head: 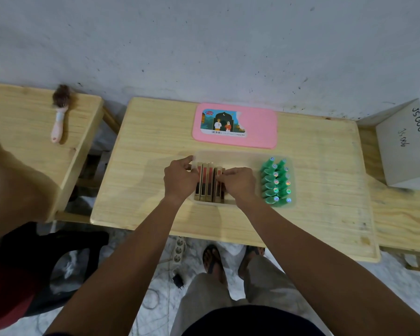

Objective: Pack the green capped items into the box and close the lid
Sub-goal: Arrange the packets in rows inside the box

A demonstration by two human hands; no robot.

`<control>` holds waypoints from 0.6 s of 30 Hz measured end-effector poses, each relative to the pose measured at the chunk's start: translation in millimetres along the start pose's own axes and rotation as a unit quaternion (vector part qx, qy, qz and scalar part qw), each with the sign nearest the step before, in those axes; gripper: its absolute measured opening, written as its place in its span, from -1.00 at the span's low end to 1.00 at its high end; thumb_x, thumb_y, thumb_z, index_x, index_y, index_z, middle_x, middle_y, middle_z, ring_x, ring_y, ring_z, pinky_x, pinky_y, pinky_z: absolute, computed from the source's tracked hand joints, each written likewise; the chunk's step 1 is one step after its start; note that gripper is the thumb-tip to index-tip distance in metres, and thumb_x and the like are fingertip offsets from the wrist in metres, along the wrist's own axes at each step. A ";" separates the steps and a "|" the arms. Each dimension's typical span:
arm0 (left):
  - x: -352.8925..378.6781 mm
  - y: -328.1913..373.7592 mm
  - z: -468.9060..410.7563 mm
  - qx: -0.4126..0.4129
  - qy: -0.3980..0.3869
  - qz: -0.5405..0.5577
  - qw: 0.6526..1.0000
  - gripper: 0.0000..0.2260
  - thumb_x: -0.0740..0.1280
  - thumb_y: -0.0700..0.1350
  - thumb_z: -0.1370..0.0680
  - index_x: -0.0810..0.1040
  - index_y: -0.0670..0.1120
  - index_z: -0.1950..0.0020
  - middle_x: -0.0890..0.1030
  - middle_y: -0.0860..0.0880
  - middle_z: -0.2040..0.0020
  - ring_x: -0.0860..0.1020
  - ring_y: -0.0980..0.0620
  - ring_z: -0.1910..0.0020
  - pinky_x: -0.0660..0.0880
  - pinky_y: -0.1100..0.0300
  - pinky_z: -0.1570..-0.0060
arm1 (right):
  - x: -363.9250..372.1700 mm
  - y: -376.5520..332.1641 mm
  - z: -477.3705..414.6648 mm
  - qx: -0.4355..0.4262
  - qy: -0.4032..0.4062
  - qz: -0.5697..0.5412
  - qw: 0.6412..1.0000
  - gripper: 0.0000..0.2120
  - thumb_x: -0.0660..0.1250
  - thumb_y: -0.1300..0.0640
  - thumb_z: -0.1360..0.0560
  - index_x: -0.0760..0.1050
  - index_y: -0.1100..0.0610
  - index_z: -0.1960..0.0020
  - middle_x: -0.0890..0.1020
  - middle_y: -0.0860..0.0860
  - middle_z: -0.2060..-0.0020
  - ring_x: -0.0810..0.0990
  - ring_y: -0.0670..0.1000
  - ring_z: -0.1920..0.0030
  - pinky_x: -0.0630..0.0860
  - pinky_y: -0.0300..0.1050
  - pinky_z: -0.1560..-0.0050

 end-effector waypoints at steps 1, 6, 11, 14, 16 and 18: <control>-0.1 0.3 -0.2 0.004 0.001 -0.002 1.000 -0.67 0.35 -0.17 -0.52 0.61 -0.02 -0.28 0.71 -0.08 -0.03 0.61 -0.05 0.21 0.56 0.12 0.01 | 1.1 -0.8 1.5 -0.019 0.005 0.033 0.999 -0.85 0.59 0.08 -0.31 0.72 0.05 0.15 0.74 0.02 0.15 0.69 0.04 0.09 0.61 -0.05 -0.07; 0.6 -1.4 -1.0 0.008 -0.002 -0.010 1.000 -0.67 0.34 -0.16 -0.53 0.59 -0.01 -0.30 0.70 -0.09 -0.06 0.58 -0.02 0.29 0.54 0.17 0.09 | 4.9 -4.4 6.5 -0.070 -0.004 0.094 0.993 -0.87 0.52 0.06 -0.35 0.72 0.03 0.10 0.74 -0.02 0.16 0.68 0.04 0.08 0.59 -0.11 -0.03; 0.5 -3.4 -2.4 0.007 -0.002 -0.008 1.000 -0.66 0.34 -0.17 -0.53 0.59 -0.02 -0.30 0.70 -0.08 -0.07 0.56 0.02 0.34 0.51 0.20 0.11 | -4.6 -0.4 5.1 -0.080 0.004 0.125 0.989 -0.76 0.49 -0.07 -0.33 0.59 0.01 0.08 0.71 0.04 0.20 0.66 0.07 0.11 0.57 -0.04 -0.02; 1.7 -5.2 -2.7 0.005 -0.003 -0.004 1.000 -0.66 0.34 -0.17 -0.53 0.59 -0.01 -0.29 0.70 -0.08 -0.06 0.56 0.03 0.35 0.47 0.23 0.12 | -0.2 0.4 6.0 -0.055 -0.057 0.154 0.985 -0.83 0.41 -0.11 -0.38 0.52 -0.03 0.20 0.71 0.04 0.22 0.69 0.12 0.12 0.60 0.02 -0.06; 2.1 -6.1 -4.4 0.003 -0.006 -0.005 1.000 -0.67 0.34 -0.15 -0.52 0.61 0.01 -0.28 0.70 -0.07 -0.06 0.60 -0.01 0.24 0.50 0.21 0.07 | 0.6 -1.9 6.2 -0.056 -0.070 0.159 0.983 -0.83 0.37 -0.10 -0.42 0.55 -0.01 0.18 0.71 0.04 0.20 0.69 0.12 0.12 0.60 0.03 -0.08; 2.8 -7.3 -6.8 -0.002 -0.012 -0.008 1.000 -0.67 0.34 -0.12 -0.51 0.62 0.04 -0.27 0.70 -0.05 -0.06 0.63 -0.04 0.15 0.54 0.16 0.02 | -0.6 -2.1 4.8 -0.060 -0.071 0.159 0.983 -0.82 0.36 -0.08 -0.43 0.58 0.03 0.16 0.71 0.06 0.20 0.69 0.13 0.11 0.60 0.04 -0.08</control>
Point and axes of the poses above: each hand's wrist, its own z-axis away from the middle knuckle, its own x-axis out of the palm, y = z × x, the point moved 4 cm from there along -z, towards the middle knuckle
